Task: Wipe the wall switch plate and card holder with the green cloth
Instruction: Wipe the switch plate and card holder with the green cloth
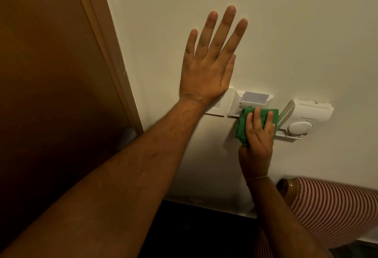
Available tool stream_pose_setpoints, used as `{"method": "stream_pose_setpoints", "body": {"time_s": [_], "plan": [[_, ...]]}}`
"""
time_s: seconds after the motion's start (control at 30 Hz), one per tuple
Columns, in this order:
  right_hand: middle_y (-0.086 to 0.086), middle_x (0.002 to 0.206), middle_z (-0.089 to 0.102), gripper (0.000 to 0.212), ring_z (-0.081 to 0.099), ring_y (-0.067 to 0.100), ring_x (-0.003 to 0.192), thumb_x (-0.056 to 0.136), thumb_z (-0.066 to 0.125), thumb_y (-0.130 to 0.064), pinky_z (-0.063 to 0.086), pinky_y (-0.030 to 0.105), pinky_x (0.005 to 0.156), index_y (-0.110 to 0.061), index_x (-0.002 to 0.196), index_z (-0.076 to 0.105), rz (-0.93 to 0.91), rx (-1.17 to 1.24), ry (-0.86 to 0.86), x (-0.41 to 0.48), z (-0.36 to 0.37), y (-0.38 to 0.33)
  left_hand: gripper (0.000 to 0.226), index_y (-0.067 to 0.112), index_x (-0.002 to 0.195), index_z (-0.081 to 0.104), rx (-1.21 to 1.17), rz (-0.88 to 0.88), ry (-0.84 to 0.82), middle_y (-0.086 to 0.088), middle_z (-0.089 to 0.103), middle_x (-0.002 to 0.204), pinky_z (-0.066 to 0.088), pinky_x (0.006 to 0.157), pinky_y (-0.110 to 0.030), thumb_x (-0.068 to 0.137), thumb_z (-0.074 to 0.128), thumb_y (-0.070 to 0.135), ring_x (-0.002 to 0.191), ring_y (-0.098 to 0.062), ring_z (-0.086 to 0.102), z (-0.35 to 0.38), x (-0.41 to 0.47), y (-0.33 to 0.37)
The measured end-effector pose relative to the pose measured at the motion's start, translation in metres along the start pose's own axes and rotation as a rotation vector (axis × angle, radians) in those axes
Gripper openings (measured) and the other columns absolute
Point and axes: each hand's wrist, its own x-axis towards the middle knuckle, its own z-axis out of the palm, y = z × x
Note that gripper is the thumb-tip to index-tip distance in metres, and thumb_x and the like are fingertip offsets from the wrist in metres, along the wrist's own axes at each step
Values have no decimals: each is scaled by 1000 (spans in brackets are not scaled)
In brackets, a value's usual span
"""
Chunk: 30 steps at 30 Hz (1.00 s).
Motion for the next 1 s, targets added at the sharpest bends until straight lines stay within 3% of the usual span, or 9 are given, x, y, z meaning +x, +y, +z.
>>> {"method": "stream_pose_setpoints", "body": {"time_s": [0.17,0.33,0.43,0.5,0.57,0.7,0.83,0.93,1.0], "plan": [[17,160,42,42,14,33,160,113,34,-15,11,56,130,-1,149,49,-5,52,120,24,5,-4,83,33,174,-14,2,3,0,6,-28,179,-4,140,-53,115,45,32,170,-18,-21,2,0,0],[14,160,38,51,7,30,159,97,42,6,2,46,132,1,147,49,1,-15,26,-4,8,0,84,33,174,-16,17,2,11,6,-30,178,-6,139,-51,115,45,32,169,-18,-23,4,0,0],[12,160,37,52,9,31,159,96,45,4,2,46,132,0,147,49,-7,-20,19,-5,8,3,85,33,173,-18,23,11,4,6,-29,178,-5,139,-52,115,45,32,168,-17,-24,3,0,0],[8,163,35,45,9,30,160,105,43,-3,3,49,131,-3,150,47,-10,5,69,7,9,0,86,33,172,-19,25,15,8,4,-20,185,-1,140,-53,115,45,32,168,-17,-24,4,0,0],[4,165,31,43,11,32,160,111,35,-12,5,50,131,-6,152,45,-22,21,113,20,11,-1,84,33,172,-17,30,10,9,-1,3,188,4,140,-55,115,45,32,167,-18,-23,5,0,0],[2,165,29,54,4,27,161,103,42,-3,0,45,132,-11,156,36,-36,-16,64,6,13,1,84,32,171,-17,52,4,9,-7,17,180,2,140,-54,115,45,32,167,-18,-23,5,-1,0],[8,160,36,55,12,34,156,97,48,-3,-1,44,131,-9,152,41,-45,-42,-25,-15,12,7,82,31,173,-13,66,25,4,-5,12,185,-5,139,-51,115,45,30,168,-19,-23,3,0,-1],[3,163,31,61,8,31,159,97,47,-1,-1,43,132,-11,155,34,-35,4,11,-5,12,0,82,32,173,-15,68,26,4,2,-19,185,-5,139,-51,116,44,31,169,-18,-24,3,-1,-1],[2,164,30,57,6,27,161,97,46,2,-1,43,132,-7,153,40,-29,27,51,3,12,-4,84,33,174,-17,52,23,9,6,-28,179,-5,139,-51,115,44,31,169,-18,-23,3,-1,-1]]}}
